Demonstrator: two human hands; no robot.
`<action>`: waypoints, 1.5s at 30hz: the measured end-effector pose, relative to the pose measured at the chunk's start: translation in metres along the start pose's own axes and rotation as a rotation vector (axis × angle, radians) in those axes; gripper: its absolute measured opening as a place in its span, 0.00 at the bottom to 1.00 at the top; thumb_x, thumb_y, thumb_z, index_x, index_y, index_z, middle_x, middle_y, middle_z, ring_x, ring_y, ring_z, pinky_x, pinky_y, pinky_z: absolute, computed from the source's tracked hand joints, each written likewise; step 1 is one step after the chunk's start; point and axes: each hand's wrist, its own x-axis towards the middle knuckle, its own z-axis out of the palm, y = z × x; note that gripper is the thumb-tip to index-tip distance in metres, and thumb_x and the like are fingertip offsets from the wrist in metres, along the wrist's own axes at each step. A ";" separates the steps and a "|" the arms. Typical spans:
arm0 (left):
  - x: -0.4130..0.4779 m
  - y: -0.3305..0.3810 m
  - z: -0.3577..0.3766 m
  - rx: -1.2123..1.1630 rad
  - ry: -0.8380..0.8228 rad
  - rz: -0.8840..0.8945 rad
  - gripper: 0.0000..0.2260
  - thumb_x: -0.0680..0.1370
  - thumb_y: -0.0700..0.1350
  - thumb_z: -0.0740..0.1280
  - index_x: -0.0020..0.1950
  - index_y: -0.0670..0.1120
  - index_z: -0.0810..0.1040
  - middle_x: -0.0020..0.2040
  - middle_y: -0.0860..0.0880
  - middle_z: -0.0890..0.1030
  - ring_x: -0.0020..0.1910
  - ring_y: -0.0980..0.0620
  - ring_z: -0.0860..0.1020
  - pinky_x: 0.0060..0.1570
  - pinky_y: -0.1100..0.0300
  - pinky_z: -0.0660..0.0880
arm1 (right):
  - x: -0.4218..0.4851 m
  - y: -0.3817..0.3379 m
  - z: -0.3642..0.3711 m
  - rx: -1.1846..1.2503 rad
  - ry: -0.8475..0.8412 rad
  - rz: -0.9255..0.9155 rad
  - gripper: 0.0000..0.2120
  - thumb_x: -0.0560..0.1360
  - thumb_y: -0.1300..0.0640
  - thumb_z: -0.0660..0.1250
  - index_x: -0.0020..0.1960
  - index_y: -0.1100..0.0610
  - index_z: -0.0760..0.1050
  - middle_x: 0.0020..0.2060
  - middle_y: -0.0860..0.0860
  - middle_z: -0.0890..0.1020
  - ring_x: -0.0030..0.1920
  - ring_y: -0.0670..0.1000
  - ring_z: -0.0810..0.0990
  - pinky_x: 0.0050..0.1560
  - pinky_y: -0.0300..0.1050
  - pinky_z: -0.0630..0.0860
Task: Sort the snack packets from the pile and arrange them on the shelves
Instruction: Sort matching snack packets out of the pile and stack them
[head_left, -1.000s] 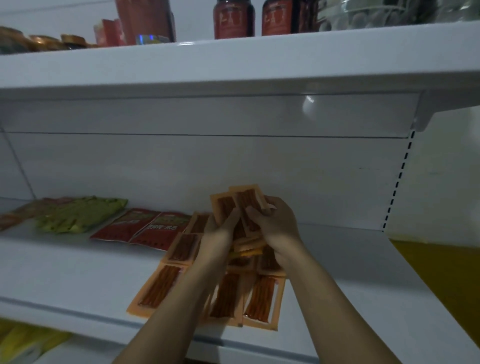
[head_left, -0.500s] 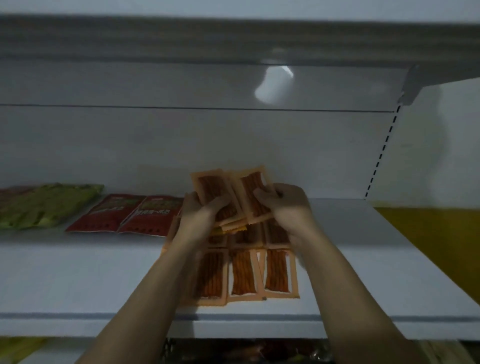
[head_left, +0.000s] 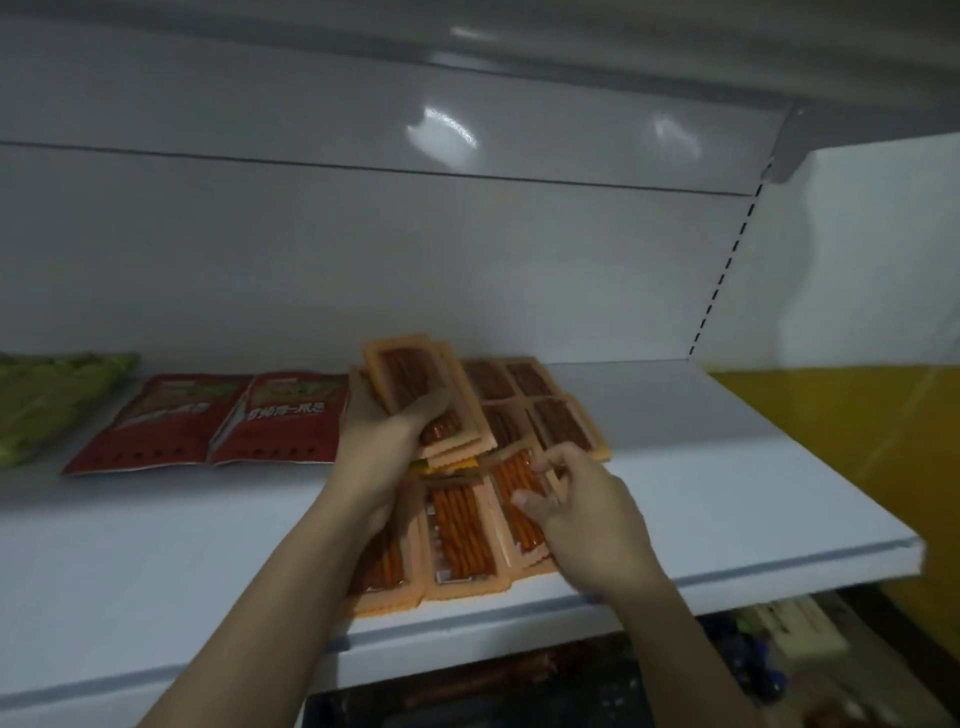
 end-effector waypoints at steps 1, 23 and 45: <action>-0.001 -0.001 -0.001 0.000 -0.020 -0.004 0.22 0.66 0.49 0.76 0.58 0.47 0.80 0.53 0.46 0.85 0.53 0.45 0.83 0.59 0.42 0.77 | -0.002 -0.003 0.002 -0.048 -0.003 0.018 0.11 0.75 0.44 0.69 0.53 0.43 0.69 0.45 0.43 0.80 0.43 0.44 0.80 0.47 0.47 0.78; -0.013 0.013 0.006 -0.071 -0.244 -0.101 0.21 0.70 0.49 0.76 0.60 0.46 0.79 0.51 0.47 0.86 0.50 0.49 0.85 0.52 0.52 0.80 | 0.019 -0.073 -0.007 0.506 0.115 -0.081 0.12 0.75 0.43 0.69 0.52 0.50 0.82 0.45 0.45 0.86 0.46 0.44 0.85 0.49 0.44 0.80; 0.024 0.010 0.023 -0.093 -0.338 -0.224 0.11 0.74 0.31 0.68 0.54 0.39 0.81 0.45 0.41 0.85 0.41 0.44 0.84 0.42 0.53 0.82 | 0.012 0.002 -0.044 0.516 0.596 0.235 0.11 0.71 0.60 0.76 0.51 0.57 0.78 0.40 0.53 0.84 0.40 0.54 0.84 0.44 0.52 0.82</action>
